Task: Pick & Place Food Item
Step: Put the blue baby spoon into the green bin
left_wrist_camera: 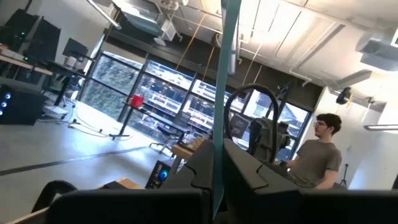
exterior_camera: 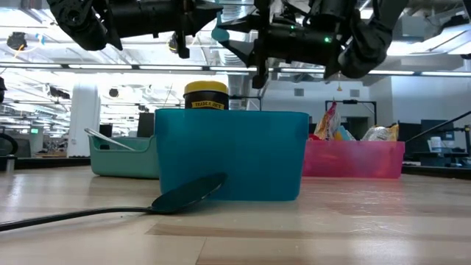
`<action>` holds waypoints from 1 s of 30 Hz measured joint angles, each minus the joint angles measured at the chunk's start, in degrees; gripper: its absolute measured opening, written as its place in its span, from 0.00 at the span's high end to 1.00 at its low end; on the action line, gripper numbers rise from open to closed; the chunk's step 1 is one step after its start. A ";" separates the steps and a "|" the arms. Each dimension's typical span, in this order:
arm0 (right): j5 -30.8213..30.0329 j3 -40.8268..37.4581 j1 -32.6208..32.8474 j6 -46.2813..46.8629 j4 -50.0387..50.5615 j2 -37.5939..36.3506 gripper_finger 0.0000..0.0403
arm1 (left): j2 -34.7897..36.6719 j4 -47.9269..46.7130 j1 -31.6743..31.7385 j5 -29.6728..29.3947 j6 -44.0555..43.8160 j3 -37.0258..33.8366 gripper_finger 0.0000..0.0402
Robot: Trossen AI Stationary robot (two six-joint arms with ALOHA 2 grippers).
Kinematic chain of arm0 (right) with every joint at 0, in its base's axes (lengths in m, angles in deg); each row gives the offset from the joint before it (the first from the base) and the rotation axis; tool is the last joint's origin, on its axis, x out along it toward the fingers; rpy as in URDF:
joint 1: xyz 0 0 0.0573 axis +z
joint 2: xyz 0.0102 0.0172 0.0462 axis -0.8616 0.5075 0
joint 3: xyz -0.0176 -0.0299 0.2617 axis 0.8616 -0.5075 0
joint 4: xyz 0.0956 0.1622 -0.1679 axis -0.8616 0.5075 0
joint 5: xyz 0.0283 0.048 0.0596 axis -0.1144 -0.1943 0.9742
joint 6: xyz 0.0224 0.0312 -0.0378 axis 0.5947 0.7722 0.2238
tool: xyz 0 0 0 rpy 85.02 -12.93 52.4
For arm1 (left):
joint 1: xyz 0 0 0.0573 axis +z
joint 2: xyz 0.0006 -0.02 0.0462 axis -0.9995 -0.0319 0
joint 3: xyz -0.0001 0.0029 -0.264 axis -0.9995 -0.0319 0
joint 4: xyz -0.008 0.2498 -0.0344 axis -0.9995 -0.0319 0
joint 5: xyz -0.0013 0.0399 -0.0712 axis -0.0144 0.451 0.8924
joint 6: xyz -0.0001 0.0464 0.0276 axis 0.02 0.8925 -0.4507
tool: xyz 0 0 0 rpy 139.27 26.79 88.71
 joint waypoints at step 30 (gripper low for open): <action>-6.45 0.33 0.04 -0.30 4.67 -0.01 0.99 | -0.01 -2.46 0.04 -2.10 3.57 0.02 0.95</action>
